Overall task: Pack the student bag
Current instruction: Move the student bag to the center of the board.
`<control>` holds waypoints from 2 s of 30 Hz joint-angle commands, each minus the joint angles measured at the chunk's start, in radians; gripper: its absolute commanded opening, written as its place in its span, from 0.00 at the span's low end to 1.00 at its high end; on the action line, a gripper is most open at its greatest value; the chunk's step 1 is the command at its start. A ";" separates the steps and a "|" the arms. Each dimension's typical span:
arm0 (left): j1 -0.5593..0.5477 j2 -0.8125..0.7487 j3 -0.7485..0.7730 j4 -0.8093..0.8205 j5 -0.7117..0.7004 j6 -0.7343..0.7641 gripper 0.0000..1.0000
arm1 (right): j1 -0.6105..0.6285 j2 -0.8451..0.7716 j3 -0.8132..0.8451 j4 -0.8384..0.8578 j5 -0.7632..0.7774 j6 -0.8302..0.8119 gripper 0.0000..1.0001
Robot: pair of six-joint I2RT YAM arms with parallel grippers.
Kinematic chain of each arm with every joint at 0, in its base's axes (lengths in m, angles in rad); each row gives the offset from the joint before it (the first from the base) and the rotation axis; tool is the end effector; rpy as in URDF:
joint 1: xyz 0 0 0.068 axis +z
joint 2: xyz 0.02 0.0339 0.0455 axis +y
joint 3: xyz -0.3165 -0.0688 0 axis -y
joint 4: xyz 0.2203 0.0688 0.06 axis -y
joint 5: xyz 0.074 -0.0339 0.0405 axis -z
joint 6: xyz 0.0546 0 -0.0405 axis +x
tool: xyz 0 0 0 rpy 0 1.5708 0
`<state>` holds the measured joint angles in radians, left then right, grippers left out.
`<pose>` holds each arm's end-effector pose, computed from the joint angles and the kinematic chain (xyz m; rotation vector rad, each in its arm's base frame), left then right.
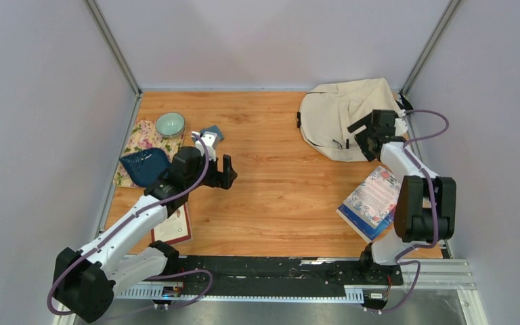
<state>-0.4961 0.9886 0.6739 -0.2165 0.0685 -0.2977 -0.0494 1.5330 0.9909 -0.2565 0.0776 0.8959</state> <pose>0.1607 -0.0912 0.3016 0.2547 2.1335 -0.5431 0.3167 -0.0199 0.2755 1.1211 2.1097 0.3143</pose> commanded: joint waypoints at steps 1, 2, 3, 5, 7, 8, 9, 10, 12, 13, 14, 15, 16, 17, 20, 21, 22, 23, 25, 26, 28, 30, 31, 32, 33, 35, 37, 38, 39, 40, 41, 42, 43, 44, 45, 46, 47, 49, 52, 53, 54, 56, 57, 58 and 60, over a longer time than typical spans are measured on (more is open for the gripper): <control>-0.004 -0.033 0.009 -0.023 0.008 0.034 0.93 | -0.006 0.114 0.182 -0.088 0.140 0.054 0.93; -0.004 -0.034 0.009 -0.029 -0.012 0.034 0.93 | -0.006 0.133 0.210 -0.133 0.168 0.054 0.93; -0.002 -0.037 0.009 -0.035 -0.015 0.034 0.93 | -0.006 0.159 0.233 -0.147 0.210 0.049 0.93; -0.002 -0.047 0.010 -0.038 -0.006 0.037 0.94 | -0.007 0.176 0.320 -0.212 0.250 0.012 0.93; -0.002 -0.054 0.010 -0.038 -0.001 0.040 0.94 | -0.009 0.188 0.369 -0.245 0.329 -0.020 0.94; -0.004 -0.056 0.012 -0.038 -0.004 0.039 0.95 | -0.016 0.193 0.400 -0.253 0.347 -0.049 0.94; -0.002 -0.054 0.013 -0.035 -0.004 0.038 0.95 | -0.024 0.202 0.425 -0.263 0.361 -0.064 0.95; -0.002 -0.053 0.013 -0.035 -0.001 0.038 0.95 | -0.030 0.226 0.449 -0.286 0.375 -0.074 0.95; -0.001 -0.053 0.019 -0.035 0.010 0.037 0.95 | -0.047 0.249 0.502 -0.349 0.407 -0.100 0.95; -0.002 -0.053 0.021 -0.037 0.014 0.037 0.95 | -0.053 0.257 0.509 -0.377 0.410 -0.103 0.95; -0.001 -0.056 0.023 -0.038 0.020 0.034 0.96 | -0.064 0.265 0.512 -0.380 0.413 -0.112 0.95; -0.002 -0.056 0.021 -0.035 0.024 0.032 0.95 | -0.069 0.268 0.503 -0.379 0.422 -0.115 0.96; -0.001 -0.060 0.019 -0.034 0.027 0.029 0.96 | -0.075 0.269 0.497 -0.374 0.421 -0.118 0.96; -0.001 -0.062 0.018 -0.032 0.034 0.029 0.96 | -0.089 0.269 0.491 -0.371 0.418 -0.121 0.96; -0.001 -0.071 0.012 -0.032 0.036 0.028 0.96 | -0.113 0.269 0.465 -0.354 0.387 -0.146 0.96; -0.002 -0.074 0.012 -0.032 0.037 0.028 0.96 | -0.119 0.273 0.459 -0.351 0.363 -0.155 0.96; -0.002 -0.079 0.010 -0.030 0.036 0.026 0.96 | -0.124 0.273 0.444 -0.336 0.347 -0.160 0.95; -0.002 -0.082 0.009 -0.032 0.034 0.026 0.96 | -0.128 0.273 0.436 -0.328 0.334 -0.166 0.95; -0.001 -0.088 0.006 -0.030 0.034 0.025 0.96 | -0.129 0.274 0.417 -0.320 0.307 -0.172 0.95; -0.001 -0.090 0.004 -0.030 0.033 0.025 0.97 | -0.130 0.276 0.411 -0.316 0.303 -0.172 0.95; -0.001 -0.094 0.000 -0.030 0.031 0.022 0.97 | -0.130 0.276 0.396 -0.316 0.298 -0.161 0.95; -0.002 -0.099 -0.005 -0.029 0.033 0.020 0.97 | -0.133 0.273 0.371 -0.313 0.292 -0.155 0.95; -0.001 -0.100 -0.007 -0.029 0.033 0.019 0.97 | -0.133 0.271 0.361 -0.299 0.292 -0.153 0.95; -0.001 -0.102 -0.008 -0.027 0.036 0.019 0.97 | -0.133 0.273 0.339 -0.291 0.292 -0.149 0.95; -0.001 -0.103 -0.008 -0.026 0.039 0.019 0.97 | -0.135 0.271 0.330 -0.282 0.286 -0.149 0.95; -0.001 -0.102 -0.011 -0.024 0.042 0.016 0.97 | -0.139 0.282 0.309 -0.256 0.275 -0.147 0.95; -0.001 -0.102 -0.013 -0.023 0.043 0.014 0.97 | -0.142 0.292 0.295 -0.212 0.246 -0.153 0.95; -0.001 -0.102 -0.014 -0.018 0.045 0.012 0.97 | -0.147 0.297 0.282 -0.186 0.228 -0.166 0.95; -0.001 -0.100 -0.014 -0.020 0.045 0.012 0.97 | -0.148 0.302 0.253 -0.155 0.197 -0.170 0.95; -0.001 -0.100 -0.016 -0.017 0.047 0.011 0.97 | -0.152 0.305 0.236 -0.086 0.180 -0.176 0.95; -0.002 -0.099 -0.017 -0.015 0.047 0.009 0.97 | -0.155 0.311 0.220 -0.049 0.166 -0.179 0.94; -0.002 -0.096 -0.017 -0.014 0.047 0.009 0.98 | -0.158 0.317 0.188 -0.017 0.137 -0.181 0.94; -0.001 -0.094 -0.016 -0.015 0.047 0.011 0.97 | -0.161 0.325 0.183 0.024 0.114 -0.178 0.94; -0.001 -0.091 -0.016 -0.017 0.045 0.011 0.97 | -0.177 0.332 0.186 0.026 0.084 -0.175 0.93; -0.001 -0.087 -0.014 -0.017 0.044 0.011 0.98 | -0.182 0.341 0.187 0.029 0.065 -0.164 0.92; -0.002 -0.085 -0.013 -0.018 0.040 0.012 0.98 | -0.187 0.345 0.186 0.034 0.062 -0.158 0.92; -0.001 -0.082 -0.011 -0.021 0.039 0.014 0.98 | -0.194 0.346 0.184 0.040 0.059 -0.153 0.92; -0.001 -0.077 -0.010 -0.020 0.040 0.012 0.98 | -0.201 0.355 0.187 0.043 0.044 -0.146 0.88; 0.001 -0.068 -0.008 -0.017 0.045 0.011 0.98 | -0.211 0.366 0.192 0.043 0.021 -0.143 0.71; -0.001 -0.070 -0.008 -0.017 0.044 0.011 0.98 | -0.213 0.366 0.189 0.045 0.016 -0.141 0.67; 0.001 -0.068 -0.008 -0.017 0.045 0.011 0.98 | -0.213 0.363 0.184 0.049 0.011 -0.146 0.51; 0.001 -0.065 -0.010 -0.014 0.045 0.009 0.98 | -0.213 0.348 0.160 0.078 -0.010 -0.152 0.28; 0.001 -0.067 -0.011 -0.012 0.047 0.008 0.98 | -0.213 0.340 0.154 0.089 -0.036 -0.152 0.04; -0.001 -0.064 -0.013 -0.012 0.045 0.005 0.98 | -0.211 0.328 0.146 0.105 -0.048 -0.153 0.00; -0.001 -0.061 -0.014 -0.012 0.044 0.003 0.98 | -0.208 0.293 0.134 0.114 -0.111 -0.152 0.00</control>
<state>-0.4957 0.9241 0.6590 -0.2508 0.1036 -0.2863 -0.2687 1.8767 1.1561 -0.2108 0.0872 0.7429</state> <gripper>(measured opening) 0.976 0.024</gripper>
